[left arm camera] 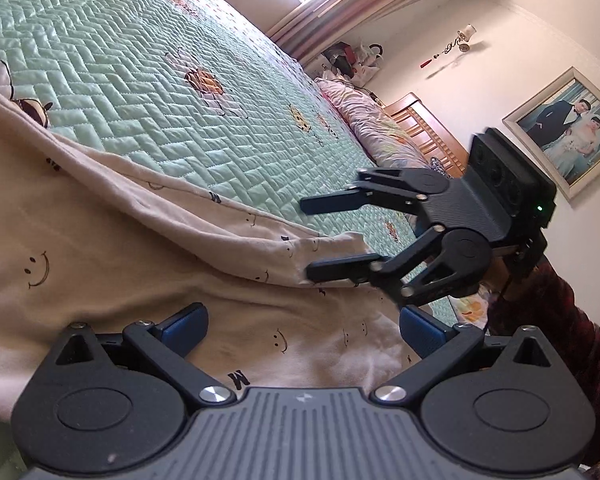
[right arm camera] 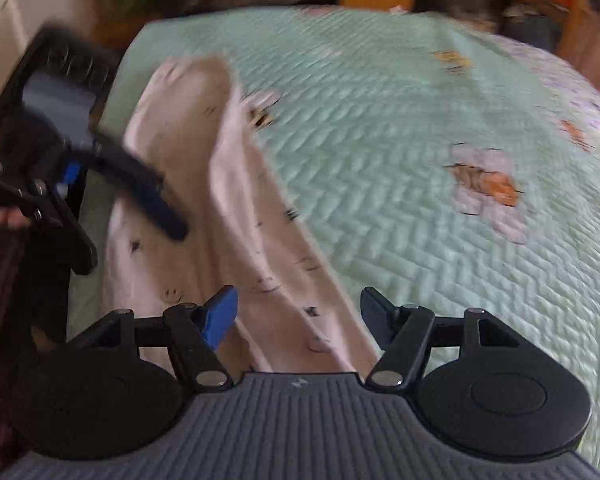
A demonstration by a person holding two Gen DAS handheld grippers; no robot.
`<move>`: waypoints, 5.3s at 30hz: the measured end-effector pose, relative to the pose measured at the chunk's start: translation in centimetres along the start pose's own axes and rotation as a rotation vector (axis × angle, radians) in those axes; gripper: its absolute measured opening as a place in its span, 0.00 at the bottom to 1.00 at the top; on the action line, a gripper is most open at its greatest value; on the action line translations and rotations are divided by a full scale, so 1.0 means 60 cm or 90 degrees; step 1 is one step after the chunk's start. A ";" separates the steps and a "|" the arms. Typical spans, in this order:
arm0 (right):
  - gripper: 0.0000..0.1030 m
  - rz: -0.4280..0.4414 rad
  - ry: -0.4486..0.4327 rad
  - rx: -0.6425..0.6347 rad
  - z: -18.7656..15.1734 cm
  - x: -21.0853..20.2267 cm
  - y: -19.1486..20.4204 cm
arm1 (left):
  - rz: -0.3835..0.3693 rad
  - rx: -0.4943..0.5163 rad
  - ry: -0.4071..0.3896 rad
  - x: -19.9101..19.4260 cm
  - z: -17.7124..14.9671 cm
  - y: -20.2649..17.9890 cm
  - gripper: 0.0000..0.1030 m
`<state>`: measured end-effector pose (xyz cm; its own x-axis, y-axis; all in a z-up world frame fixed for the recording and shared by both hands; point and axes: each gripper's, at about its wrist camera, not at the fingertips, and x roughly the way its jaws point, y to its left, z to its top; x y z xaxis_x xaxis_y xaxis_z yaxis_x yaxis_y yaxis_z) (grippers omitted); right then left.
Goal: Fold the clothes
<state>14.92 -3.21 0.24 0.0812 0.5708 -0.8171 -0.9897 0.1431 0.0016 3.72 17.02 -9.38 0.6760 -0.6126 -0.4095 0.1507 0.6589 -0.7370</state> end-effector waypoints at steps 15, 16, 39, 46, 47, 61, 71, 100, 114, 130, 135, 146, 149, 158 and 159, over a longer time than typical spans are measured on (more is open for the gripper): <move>0.09 0.003 0.020 0.026 0.024 0.017 -0.035 | -0.009 -0.005 0.003 0.001 0.001 0.006 0.99; 0.09 -0.004 0.019 0.031 0.022 0.020 -0.039 | -0.008 -0.004 0.003 0.001 0.001 0.006 0.99; 0.23 0.090 -0.285 0.478 -0.130 -0.066 0.049 | -0.032 -0.181 -0.055 -0.070 0.016 0.033 0.99; 0.24 0.184 -0.214 0.538 -0.171 0.007 0.110 | -0.002 -0.207 -0.041 -0.087 -0.014 0.023 0.99; 0.24 0.184 -0.218 0.542 -0.179 0.008 0.119 | 0.000 -0.215 -0.047 -0.090 -0.017 0.024 0.99; 0.46 0.148 -0.322 0.579 -0.114 0.010 0.020 | 0.021 -0.171 -0.047 -0.066 -0.025 0.015 0.99; 0.07 0.131 -0.328 0.703 -0.128 0.038 -0.079 | 0.000 -0.183 -0.028 -0.064 -0.021 0.030 0.99; 0.17 0.152 -0.201 0.464 0.112 0.156 -0.075 | -0.022 -0.184 -0.039 -0.046 -0.019 0.039 0.99; 0.25 0.021 -0.403 0.566 -0.056 -0.044 -0.064 | -0.058 -0.101 -0.051 -0.060 -0.014 -0.019 0.99; 0.18 -0.082 -0.328 0.536 -0.188 -0.045 -0.040 | -0.017 -0.107 0.044 0.049 -0.023 -0.039 0.99; 0.36 -0.059 -0.414 0.614 -0.241 -0.078 0.001 | 0.018 -0.089 0.049 0.055 -0.020 -0.055 0.99; 0.75 0.080 -0.678 0.880 -0.384 -0.105 0.002 | 0.017 -0.072 0.043 0.082 0.043 -0.119 0.99; 0.76 -0.060 -0.659 0.849 -0.381 -0.129 0.016 | 0.132 0.006 0.059 0.108 0.063 -0.157 0.99; 0.89 -0.206 -0.582 0.749 -0.363 -0.141 0.067 | 0.314 0.083 0.135 0.192 0.028 -0.173 0.99; 0.89 -0.207 -0.560 0.762 -0.369 -0.129 0.059 | 0.326 0.093 0.135 0.199 0.025 -0.176 0.99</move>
<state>8.19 -25.04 -6.18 0.7404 0.6101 -0.2820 -0.2754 0.6581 0.7008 11.29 3.41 -5.71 0.5317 -0.2632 -0.8050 -0.0501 0.9390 -0.3401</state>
